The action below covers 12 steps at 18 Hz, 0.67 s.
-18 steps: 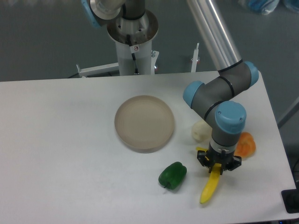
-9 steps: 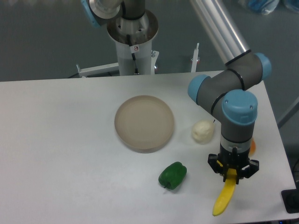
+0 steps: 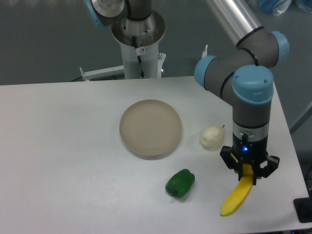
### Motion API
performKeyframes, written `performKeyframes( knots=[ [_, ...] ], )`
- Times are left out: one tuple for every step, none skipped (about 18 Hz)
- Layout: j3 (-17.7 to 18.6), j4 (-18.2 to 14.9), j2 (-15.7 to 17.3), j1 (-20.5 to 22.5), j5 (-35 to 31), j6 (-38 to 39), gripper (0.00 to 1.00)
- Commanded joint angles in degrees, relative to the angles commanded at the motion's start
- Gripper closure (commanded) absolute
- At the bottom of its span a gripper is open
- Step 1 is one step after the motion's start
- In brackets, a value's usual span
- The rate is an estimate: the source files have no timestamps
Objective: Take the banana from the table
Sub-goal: 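Lift the held banana up off the table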
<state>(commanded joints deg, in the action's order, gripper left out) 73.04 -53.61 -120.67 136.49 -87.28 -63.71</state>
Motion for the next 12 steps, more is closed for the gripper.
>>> performKeyframes(
  knots=[
    [0.2,0.0,0.0,0.0,-0.3,-0.3,0.78],
    [0.3,0.0,0.0,-0.1,-0.9,-0.4,0.78],
    [0.2,0.0,0.1,0.0,-1.0,-0.9,0.78],
    [0.3,0.1,0.0,0.0,-1.1,-1.2,0.78],
    [0.5,0.1,0.0,-0.1,-1.3,-1.3,0.78],
    [0.6,0.3,0.1,0.0,-1.4,-1.4,0.78],
    [0.6,0.3,0.3,0.0,-1.4,-1.4,0.78],
    [0.6,0.3,0.4,0.1,-1.4,-1.4,0.78],
    [0.6,0.3,0.4,0.1,-1.4,-1.4,0.78],
    [0.6,0.3,0.3,0.0,-1.4,-1.4,0.78],
    [0.7,0.3,0.3,0.1,-1.4,-1.4,0.78],
    [0.5,0.3,0.3,0.0,-1.4,-1.4,0.78]
  ],
)
